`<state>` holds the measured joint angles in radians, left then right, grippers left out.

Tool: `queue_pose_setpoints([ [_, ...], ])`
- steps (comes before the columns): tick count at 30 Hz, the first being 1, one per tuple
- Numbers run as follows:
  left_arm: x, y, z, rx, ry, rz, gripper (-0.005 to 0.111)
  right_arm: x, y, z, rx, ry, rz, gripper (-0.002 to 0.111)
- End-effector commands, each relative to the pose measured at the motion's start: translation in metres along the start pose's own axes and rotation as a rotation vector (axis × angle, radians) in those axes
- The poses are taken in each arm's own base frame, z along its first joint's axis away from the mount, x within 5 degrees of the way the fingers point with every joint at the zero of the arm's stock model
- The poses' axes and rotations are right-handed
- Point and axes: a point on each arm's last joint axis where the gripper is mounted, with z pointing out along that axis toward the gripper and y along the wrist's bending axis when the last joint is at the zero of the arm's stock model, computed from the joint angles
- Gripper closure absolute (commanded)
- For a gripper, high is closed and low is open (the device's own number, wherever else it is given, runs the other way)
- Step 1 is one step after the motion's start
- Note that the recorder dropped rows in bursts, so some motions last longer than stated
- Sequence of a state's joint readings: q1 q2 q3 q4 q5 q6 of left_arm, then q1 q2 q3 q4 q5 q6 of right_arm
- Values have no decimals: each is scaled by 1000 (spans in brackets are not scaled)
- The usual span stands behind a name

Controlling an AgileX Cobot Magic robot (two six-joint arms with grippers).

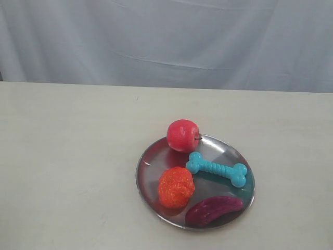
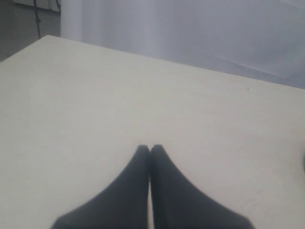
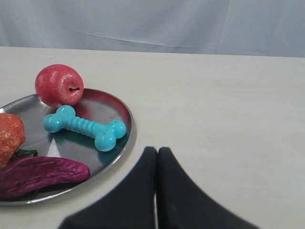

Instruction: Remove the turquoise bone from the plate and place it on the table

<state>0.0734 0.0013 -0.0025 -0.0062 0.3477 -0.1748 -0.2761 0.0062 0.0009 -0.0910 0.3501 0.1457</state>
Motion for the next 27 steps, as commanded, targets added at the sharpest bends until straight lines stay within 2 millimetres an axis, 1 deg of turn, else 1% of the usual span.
queue_pose_setpoints([
  [1,0,0,0,-6,-5,3,107,-1,0,-1,4,-12,3,109],
  [9,0,0,0,-6,-5,3,107,-2,0,-1,4,-18,-4,109],
  [12,0,0,0,-6,-5,3,107,-9,1,-1,-10,-99,8,109],
  [16,0,0,0,-6,-5,3,107,-27,4,-5,-42,-308,16,109],
  [21,0,0,0,-6,-5,3,107,-49,7,-15,-78,-572,14,109],
  [27,0,0,0,-6,-5,3,107,-67,9,-30,-112,-824,13,109],
])
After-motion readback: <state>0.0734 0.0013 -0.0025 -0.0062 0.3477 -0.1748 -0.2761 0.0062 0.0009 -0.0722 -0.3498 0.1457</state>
